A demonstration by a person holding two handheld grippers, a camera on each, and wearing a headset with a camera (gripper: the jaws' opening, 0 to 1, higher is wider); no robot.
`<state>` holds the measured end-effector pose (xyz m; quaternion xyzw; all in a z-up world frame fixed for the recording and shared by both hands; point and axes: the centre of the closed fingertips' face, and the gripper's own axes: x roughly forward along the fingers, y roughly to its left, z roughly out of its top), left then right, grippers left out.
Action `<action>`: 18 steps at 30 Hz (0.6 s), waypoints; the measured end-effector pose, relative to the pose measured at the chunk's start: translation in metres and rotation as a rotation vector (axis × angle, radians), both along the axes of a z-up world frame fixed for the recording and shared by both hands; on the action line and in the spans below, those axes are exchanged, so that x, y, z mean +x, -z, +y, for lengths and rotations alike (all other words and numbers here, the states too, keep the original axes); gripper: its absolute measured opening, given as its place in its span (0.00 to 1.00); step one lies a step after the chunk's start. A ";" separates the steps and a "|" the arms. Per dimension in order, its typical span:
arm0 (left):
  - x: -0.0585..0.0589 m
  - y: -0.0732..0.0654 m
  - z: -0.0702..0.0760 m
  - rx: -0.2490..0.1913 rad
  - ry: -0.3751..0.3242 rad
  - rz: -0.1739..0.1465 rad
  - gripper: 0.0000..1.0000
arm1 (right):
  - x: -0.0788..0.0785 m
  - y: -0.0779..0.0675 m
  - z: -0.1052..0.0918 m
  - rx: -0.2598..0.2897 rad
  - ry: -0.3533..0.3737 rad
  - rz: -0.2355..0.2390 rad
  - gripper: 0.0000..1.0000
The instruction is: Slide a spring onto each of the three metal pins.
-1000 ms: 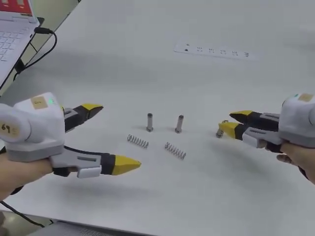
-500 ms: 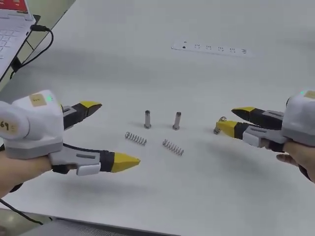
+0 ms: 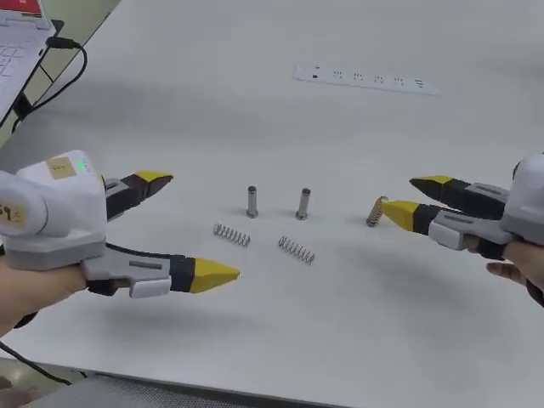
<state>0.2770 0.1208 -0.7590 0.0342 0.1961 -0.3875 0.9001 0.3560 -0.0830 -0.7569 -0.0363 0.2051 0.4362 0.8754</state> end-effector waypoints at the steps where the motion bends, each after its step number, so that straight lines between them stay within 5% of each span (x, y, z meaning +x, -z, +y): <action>1: 0.000 0.000 0.000 -0.001 0.001 -0.001 0.99 | 0.000 -0.002 -0.001 0.003 0.000 -0.003 0.40; 18: -0.002 -0.001 0.004 0.001 -0.010 0.000 0.99 | -0.017 -0.006 -0.008 0.012 -0.011 -0.003 0.38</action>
